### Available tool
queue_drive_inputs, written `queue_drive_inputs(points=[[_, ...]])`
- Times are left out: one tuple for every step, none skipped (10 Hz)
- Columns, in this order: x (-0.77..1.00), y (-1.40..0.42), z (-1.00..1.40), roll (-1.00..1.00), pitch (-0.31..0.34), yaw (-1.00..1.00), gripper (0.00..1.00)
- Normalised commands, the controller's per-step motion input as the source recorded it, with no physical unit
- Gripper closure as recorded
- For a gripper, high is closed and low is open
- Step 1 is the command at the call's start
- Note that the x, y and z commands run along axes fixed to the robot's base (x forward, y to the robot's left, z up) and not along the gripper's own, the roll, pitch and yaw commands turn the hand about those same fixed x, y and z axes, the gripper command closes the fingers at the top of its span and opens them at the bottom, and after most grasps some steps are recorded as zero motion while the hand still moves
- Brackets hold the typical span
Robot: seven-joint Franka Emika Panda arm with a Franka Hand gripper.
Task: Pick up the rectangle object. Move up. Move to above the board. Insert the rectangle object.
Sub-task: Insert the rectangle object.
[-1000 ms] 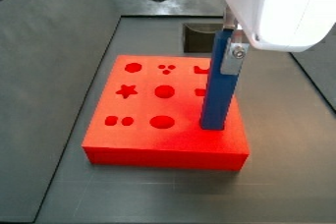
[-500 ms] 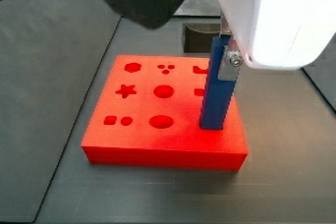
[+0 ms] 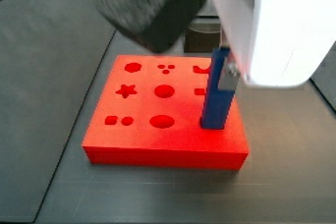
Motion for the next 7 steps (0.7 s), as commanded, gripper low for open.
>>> queue_drive_inputs(points=[[0.16, 0.00, -0.38, 0.08, 0.000, 0.00, 1.00], [0.12, 0.00, -0.31, 0.11, 0.000, 0.00, 1.00], [0.10, 0.00, -0.29, 0.10, 0.000, 0.00, 1.00], [0.12, -0.01, -0.14, 0.08, 0.000, 0.00, 1.00], [0.00, 0.00, 0.00, 0.01, 0.000, 0.00, 1.00], [0.00, 0.00, 0.00, 0.03, 0.000, 0.00, 1.00], [0.00, 0.00, -0.01, 0.02, 0.000, 0.00, 1.00]])
